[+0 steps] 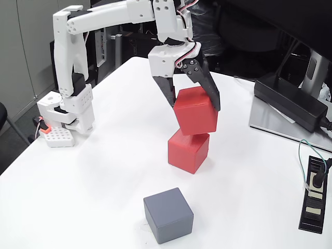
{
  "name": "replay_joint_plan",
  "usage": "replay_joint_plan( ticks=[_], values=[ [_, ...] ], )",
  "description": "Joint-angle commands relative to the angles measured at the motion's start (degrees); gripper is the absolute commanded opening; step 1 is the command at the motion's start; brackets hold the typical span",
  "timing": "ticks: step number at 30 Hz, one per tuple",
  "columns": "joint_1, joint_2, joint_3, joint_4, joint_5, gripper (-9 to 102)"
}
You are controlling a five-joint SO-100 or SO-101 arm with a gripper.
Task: Stack the three blocks in an ordered color.
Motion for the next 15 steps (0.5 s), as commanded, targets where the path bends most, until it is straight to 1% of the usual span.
replay_joint_plan(
  ticks=[1,6,15],
  values=[
    [1.5,2.3,0.3,0.1,-2.3,9],
    [1.0,2.3,4.3,0.1,-3.3,9],
    [1.0,2.2,5.3,0.0,-3.4,9]
  ],
)
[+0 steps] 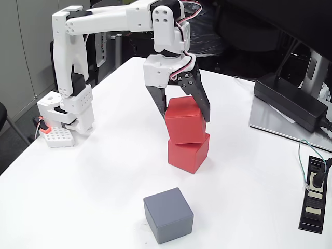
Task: Stack the three blocks in an ordered color.
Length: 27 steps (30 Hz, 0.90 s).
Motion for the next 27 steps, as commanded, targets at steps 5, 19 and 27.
replay_joint_plan(
  ticks=[5,19,27],
  values=[
    [0.3,2.2,0.0,0.1,-0.7,10],
    [0.3,0.0,0.0,0.1,-0.8,12],
    [0.3,-0.7,-0.6,0.0,-0.8,32]
  ],
)
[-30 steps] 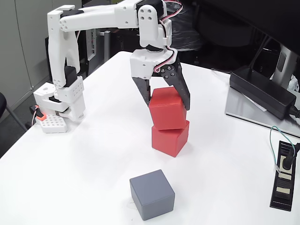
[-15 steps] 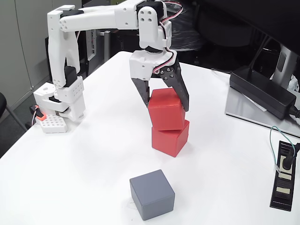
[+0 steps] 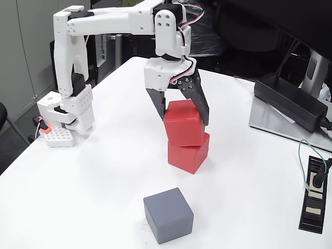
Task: Stack the three blocks in an ordered color.
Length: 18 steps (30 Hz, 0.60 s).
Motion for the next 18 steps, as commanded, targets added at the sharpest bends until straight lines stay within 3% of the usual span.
replay_joint_plan(
  ticks=[1,12,18],
  values=[
    [0.3,0.3,-1.0,0.0,-0.8,34],
    [0.3,1.3,-1.2,0.0,-0.9,36],
    [1.1,10.7,-1.8,0.2,-3.5,36]
  ],
)
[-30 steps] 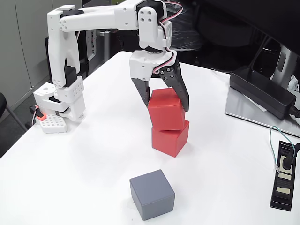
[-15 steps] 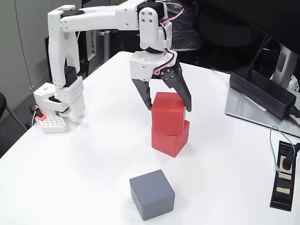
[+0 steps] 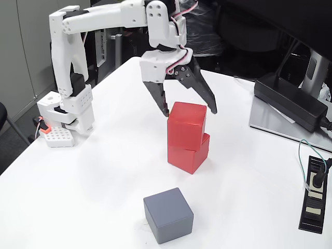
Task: Stack the three blocks in an ordered color.
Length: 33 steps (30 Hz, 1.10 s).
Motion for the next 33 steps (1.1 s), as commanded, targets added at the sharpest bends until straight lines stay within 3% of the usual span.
replay_joint_plan(
  ticks=[1,8,16,21,33],
  values=[
    [0.1,6.3,-1.5,0.2,-1.9,36],
    [8.1,12.6,2.5,0.2,-8.7,36],
    [25.7,12.1,4.7,0.0,-36.5,36],
    [30.1,11.5,5.0,-1.7,-50.6,36],
    [30.1,-6.6,4.3,-19.2,-54.8,36]
  ],
)
